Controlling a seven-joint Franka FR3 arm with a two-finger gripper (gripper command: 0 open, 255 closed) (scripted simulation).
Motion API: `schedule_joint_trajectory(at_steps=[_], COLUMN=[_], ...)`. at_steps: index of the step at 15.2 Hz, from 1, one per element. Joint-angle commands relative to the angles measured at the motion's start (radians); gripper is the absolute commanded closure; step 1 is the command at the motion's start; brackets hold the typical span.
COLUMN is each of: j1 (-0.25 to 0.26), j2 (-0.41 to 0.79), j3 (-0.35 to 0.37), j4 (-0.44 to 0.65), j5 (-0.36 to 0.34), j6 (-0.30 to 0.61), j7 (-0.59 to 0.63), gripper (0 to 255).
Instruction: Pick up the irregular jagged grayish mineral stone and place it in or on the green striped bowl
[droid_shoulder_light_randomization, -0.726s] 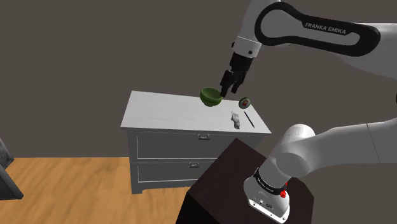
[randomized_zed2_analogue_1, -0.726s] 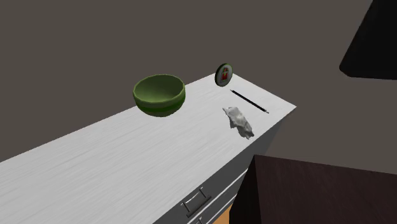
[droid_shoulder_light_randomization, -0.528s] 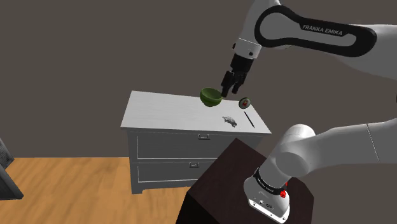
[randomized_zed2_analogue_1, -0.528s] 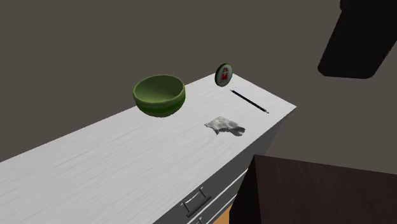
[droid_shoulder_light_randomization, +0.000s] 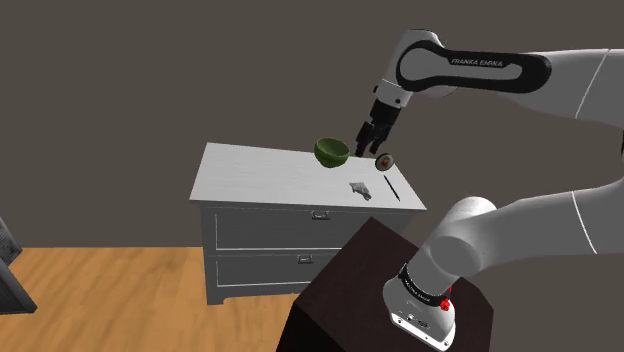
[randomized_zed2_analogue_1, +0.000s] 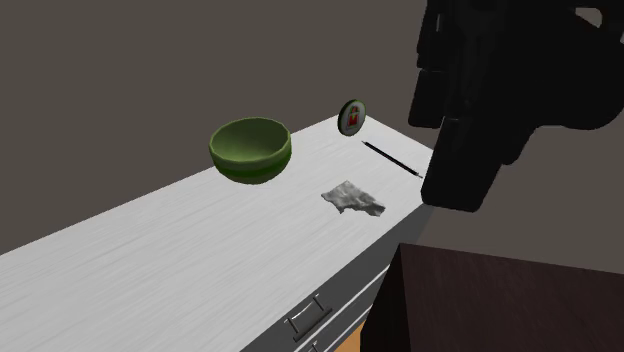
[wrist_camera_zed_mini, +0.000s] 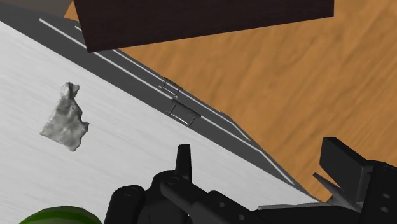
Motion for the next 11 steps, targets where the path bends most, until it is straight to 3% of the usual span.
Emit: schedule_joint_trajectory(at_steps=[1,11], j1=[-0.014,-0.051], j2=[0.036,0.287], j3=[-0.045,-0.288], j4=[-0.011,0.018], j5=[-0.011,0.004], j6=[0.048,0.250], j7=[-0.045,-0.301], gripper=[0,0])
